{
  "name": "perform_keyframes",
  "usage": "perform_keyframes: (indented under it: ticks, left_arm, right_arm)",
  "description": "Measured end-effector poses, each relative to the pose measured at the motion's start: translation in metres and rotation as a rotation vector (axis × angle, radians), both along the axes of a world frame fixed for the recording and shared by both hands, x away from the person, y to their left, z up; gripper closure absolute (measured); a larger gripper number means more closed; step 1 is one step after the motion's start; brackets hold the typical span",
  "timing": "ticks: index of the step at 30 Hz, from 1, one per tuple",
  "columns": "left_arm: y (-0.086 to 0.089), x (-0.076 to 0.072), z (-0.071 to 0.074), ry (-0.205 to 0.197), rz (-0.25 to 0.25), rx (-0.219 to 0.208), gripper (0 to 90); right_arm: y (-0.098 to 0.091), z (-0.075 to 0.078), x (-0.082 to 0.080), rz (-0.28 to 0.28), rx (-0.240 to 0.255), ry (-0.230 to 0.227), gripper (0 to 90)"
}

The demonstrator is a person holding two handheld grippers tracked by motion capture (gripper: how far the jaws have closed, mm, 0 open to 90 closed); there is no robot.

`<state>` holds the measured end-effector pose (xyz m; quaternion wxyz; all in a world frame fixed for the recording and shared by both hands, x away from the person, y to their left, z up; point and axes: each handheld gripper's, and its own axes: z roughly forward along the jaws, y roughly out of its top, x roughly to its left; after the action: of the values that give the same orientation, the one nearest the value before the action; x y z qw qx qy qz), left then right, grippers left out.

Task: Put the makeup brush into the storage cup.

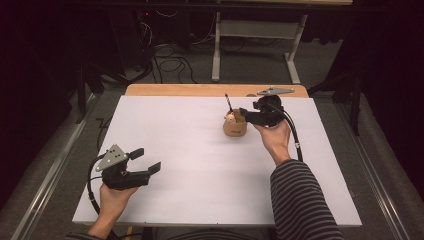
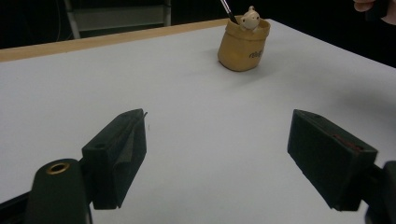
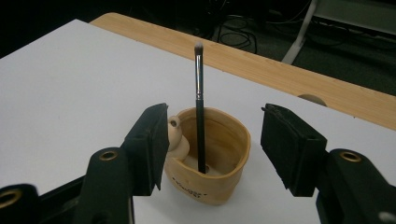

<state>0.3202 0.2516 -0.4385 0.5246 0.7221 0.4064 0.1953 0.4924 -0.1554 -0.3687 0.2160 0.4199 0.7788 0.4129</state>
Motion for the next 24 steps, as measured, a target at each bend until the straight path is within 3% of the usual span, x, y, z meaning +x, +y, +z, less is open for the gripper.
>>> perform_keyframes:
  ticks: [11,24]
  left_arm:
    - [0.000,-0.001,0.000,-0.003,0.001,0.003,20.3]
    - [-0.001,0.000,0.000,-0.004,-0.001,0.003,20.3]
  right_arm:
    - [0.000,0.008,-0.014,0.020,-0.008,-0.032,39.7]
    - [-0.012,0.012,-0.030,0.034,0.018,-0.045,39.2]
